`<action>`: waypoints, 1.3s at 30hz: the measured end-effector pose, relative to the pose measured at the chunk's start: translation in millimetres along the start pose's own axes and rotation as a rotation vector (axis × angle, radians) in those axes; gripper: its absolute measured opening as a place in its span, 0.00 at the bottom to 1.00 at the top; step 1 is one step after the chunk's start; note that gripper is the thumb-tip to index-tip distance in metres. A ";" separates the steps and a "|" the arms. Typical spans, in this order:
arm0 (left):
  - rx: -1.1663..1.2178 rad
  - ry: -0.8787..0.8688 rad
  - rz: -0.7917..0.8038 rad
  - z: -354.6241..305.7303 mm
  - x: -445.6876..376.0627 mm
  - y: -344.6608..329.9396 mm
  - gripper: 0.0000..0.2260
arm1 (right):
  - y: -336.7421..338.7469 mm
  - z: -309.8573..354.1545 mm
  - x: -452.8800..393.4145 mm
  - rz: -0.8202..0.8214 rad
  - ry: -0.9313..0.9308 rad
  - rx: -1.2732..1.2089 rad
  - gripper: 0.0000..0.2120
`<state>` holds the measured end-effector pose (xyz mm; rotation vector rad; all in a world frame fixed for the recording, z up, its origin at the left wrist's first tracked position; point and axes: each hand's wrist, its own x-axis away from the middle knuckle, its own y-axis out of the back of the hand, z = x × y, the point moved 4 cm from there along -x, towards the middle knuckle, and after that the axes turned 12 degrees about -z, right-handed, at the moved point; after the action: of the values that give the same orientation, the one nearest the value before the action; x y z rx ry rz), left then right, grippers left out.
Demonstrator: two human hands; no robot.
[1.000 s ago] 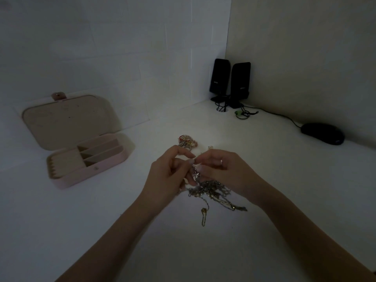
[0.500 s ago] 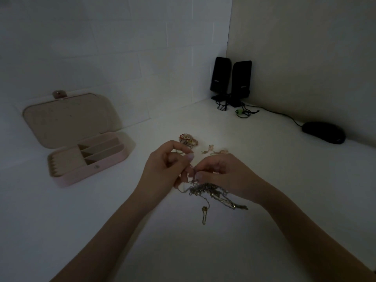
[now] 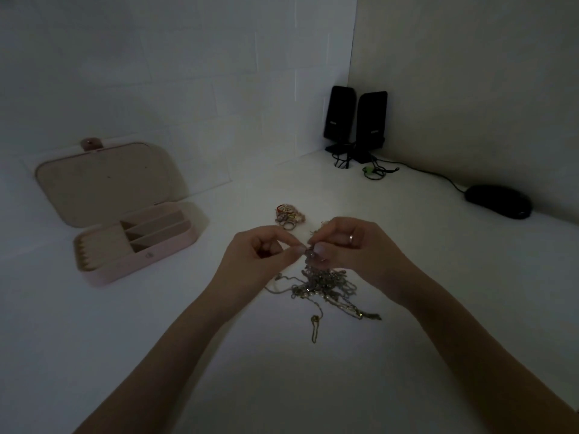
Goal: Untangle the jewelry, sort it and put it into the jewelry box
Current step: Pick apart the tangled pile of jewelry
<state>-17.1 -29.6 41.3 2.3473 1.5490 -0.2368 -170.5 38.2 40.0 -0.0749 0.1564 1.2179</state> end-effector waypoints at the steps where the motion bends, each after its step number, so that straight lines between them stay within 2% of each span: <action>1: -0.005 0.001 0.001 0.3 0.4 -0.6 0.03 | 0.9 1.0 0.0 -0.016 -0.003 -0.026 0.04; 7: 0.022 0.074 0.017 3.8 0.0 -3.3 0.07 | 4.8 3.0 0.0 -0.075 0.030 -0.031 0.05; 14: 0.291 0.271 0.091 2.2 5.2 -13.2 0.10 | 2.6 5.1 0.1 -0.093 0.060 -0.008 0.06; 20: 0.457 0.411 0.014 1.7 6.4 -18.6 0.11 | 0.4 5.7 0.7 -0.070 0.095 0.071 0.05; 30: 0.290 0.359 -0.058 4.3 5.3 -9.5 0.09 | 5.7 3.1 -0.4 -0.100 0.068 0.201 0.10; 35: 0.279 0.349 -0.057 4.2 4.5 -7.9 0.10 | 8.4 3.1 0.7 -0.111 0.178 0.484 0.09; 39: 0.256 0.335 -0.033 2.9 4.8 -7.9 0.10 | 9.0 6.3 0.7 -0.114 0.248 0.478 0.07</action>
<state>-22.3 -23.6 35.7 2.6698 1.8037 -0.0519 -178.2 42.8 46.3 0.1809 0.6474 1.0277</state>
